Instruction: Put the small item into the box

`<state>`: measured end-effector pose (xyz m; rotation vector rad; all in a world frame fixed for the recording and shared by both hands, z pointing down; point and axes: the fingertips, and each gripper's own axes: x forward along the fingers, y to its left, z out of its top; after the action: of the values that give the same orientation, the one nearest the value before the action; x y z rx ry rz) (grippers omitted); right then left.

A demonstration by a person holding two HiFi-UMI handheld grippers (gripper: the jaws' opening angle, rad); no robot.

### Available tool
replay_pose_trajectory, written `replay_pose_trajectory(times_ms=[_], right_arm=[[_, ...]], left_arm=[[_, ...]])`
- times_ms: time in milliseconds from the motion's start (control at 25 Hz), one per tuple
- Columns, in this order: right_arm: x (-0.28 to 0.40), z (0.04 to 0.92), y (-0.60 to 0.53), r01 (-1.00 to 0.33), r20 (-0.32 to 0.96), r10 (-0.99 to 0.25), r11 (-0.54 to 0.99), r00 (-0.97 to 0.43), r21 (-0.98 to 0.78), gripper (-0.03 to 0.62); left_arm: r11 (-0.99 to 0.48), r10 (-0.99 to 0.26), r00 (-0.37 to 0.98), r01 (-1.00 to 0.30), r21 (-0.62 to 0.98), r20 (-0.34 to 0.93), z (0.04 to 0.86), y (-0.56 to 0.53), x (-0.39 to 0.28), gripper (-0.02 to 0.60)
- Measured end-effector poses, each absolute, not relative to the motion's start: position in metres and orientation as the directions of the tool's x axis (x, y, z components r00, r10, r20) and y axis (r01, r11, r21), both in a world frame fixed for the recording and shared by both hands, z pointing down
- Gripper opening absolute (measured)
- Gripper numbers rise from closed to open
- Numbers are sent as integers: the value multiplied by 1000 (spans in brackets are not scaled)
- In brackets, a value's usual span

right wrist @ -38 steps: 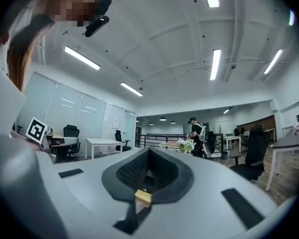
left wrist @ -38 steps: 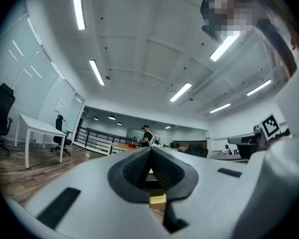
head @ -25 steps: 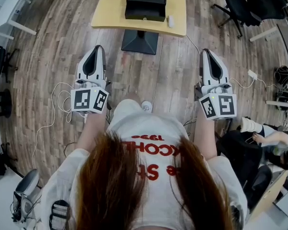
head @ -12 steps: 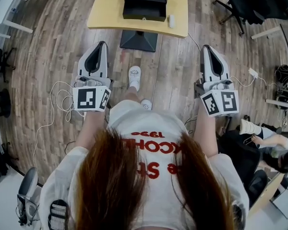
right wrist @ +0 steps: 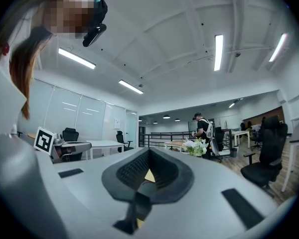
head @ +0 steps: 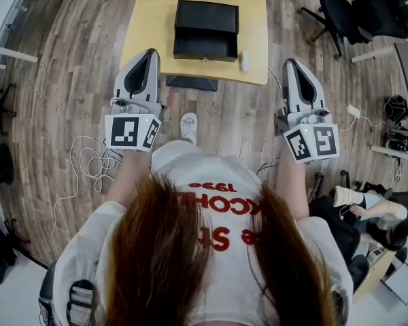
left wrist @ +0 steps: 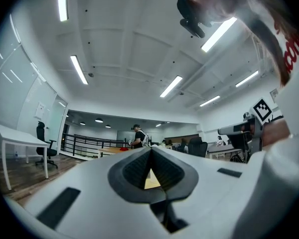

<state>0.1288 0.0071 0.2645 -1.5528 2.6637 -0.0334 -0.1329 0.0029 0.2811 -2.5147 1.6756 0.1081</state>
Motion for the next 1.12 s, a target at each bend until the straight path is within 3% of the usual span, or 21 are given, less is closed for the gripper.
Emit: replay_pose_trajectory(times_ms=[600,1120], right_arm=[[119,271,-85,-897,-20,-901,433,-433,-89,5],[136,252,-172,-826,-96,-827,561,-554,-62,5]], left_arm=[[-388,-916,388,-921,-24,-98,285,-108,-158,6],[-261,-952,265,-964,-48,-153,268,-161,-139,6]])
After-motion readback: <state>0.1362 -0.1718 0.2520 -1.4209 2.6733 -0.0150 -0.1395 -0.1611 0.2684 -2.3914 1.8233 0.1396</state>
